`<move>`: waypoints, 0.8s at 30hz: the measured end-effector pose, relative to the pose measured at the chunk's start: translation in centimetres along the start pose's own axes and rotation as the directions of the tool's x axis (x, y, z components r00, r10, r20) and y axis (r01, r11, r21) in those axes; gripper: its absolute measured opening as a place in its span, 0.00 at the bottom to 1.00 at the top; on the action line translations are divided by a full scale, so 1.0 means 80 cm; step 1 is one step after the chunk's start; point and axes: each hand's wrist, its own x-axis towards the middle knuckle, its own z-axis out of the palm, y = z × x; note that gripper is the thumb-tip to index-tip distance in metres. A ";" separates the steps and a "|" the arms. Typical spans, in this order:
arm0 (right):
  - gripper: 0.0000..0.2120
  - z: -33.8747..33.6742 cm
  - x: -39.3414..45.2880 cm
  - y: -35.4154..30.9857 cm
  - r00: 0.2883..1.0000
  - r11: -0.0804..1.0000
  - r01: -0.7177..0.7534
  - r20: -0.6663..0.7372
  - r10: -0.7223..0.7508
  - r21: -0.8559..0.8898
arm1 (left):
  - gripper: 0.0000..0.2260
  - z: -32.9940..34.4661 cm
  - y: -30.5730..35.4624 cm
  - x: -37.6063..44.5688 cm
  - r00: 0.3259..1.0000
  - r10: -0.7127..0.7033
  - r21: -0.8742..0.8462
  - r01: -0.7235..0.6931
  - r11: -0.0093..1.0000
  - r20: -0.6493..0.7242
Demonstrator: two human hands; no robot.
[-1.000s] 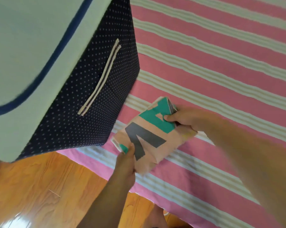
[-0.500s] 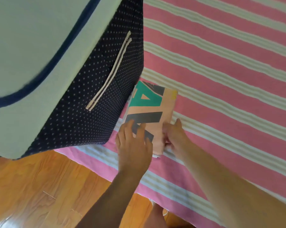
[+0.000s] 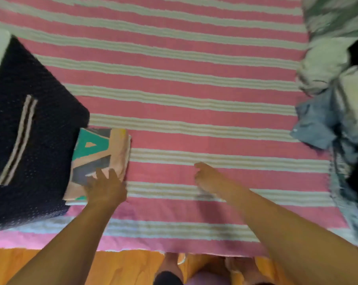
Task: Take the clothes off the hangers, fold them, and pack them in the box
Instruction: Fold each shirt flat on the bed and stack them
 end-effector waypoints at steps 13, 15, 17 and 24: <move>0.09 -0.408 -0.341 0.514 0.845 0.877 -0.082 -0.433 0.313 0.474 | 0.13 -0.073 0.576 -0.448 0.626 0.779 -0.421 -0.696 0.582 0.042; 0.08 -0.429 -0.364 0.588 0.834 0.873 -0.135 -0.422 0.355 0.468 | 0.12 -0.076 0.623 -0.490 0.608 0.793 -0.404 -0.717 0.568 0.037; 0.07 -0.461 -0.374 0.641 0.822 0.911 -0.212 -0.439 0.362 0.353 | 0.11 -0.082 0.655 -0.517 0.618 0.786 -0.419 -0.707 0.570 0.025; 0.18 -0.620 -0.301 0.662 0.742 0.979 -0.202 -0.649 0.169 0.024 | 0.07 -0.102 0.678 -0.533 0.766 0.643 -0.571 -0.539 0.619 -0.027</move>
